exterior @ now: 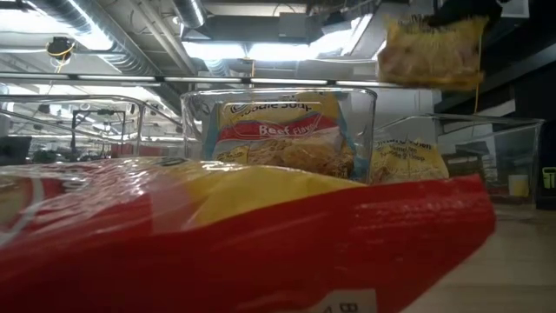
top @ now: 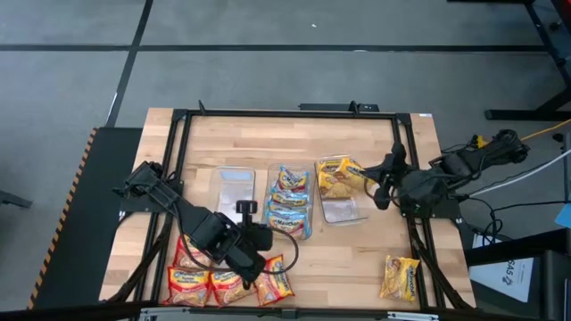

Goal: Sort Maruchan noodles
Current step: Put the yellow noodle pack into the right transparent bin

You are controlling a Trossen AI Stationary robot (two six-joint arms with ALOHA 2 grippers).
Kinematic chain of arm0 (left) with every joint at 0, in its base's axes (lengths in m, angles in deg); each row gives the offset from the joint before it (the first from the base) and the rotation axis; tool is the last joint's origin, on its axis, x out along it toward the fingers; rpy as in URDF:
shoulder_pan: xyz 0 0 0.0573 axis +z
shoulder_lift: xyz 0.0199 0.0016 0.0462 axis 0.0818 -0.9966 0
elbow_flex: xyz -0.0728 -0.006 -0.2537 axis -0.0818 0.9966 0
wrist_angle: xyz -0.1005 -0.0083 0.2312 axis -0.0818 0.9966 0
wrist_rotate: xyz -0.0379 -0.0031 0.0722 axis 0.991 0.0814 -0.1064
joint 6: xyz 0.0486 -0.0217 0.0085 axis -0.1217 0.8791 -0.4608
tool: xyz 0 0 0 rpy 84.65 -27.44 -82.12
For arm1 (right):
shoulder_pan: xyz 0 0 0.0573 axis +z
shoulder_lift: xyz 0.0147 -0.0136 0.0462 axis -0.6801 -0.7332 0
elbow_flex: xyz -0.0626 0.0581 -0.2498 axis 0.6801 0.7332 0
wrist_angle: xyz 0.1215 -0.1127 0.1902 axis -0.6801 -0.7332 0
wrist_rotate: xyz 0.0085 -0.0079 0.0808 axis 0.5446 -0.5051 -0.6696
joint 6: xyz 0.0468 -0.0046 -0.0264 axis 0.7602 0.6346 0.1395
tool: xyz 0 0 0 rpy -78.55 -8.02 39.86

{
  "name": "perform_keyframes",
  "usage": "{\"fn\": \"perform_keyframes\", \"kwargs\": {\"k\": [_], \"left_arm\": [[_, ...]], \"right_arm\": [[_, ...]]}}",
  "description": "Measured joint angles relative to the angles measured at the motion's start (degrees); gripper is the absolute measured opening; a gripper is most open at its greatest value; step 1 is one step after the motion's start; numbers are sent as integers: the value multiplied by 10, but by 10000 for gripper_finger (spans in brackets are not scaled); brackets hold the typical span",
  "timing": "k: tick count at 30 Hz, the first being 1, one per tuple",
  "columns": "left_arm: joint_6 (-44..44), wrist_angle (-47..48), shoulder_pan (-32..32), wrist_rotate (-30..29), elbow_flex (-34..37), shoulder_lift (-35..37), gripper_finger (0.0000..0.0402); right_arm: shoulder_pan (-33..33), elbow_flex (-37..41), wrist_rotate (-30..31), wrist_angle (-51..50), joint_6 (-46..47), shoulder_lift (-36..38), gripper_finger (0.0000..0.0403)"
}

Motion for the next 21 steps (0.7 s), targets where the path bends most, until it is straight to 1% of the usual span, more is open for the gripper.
{"fn": "perform_keyframes", "kwargs": {"k": [3,5,10,15,17,21], "left_arm": [[-13,55,10,4,0,0,0],[-29,79,21,21,0,0,0],[-59,85,48,29,0,0,0],[-83,84,75,39,0,3,0],[-92,82,84,46,0,6,0],[-102,80,100,48,0,5,0]], "right_arm": [[-35,0,-50,-18,-5,-14,0],[-64,0,-80,-16,-30,-26,0],[-140,0,-179,-14,-106,-63,0],[-195,0,-274,-11,-178,-105,0],[-210,0,-299,-12,-201,-121,0],[-231,0,-329,-9,-241,-157,0]]}}
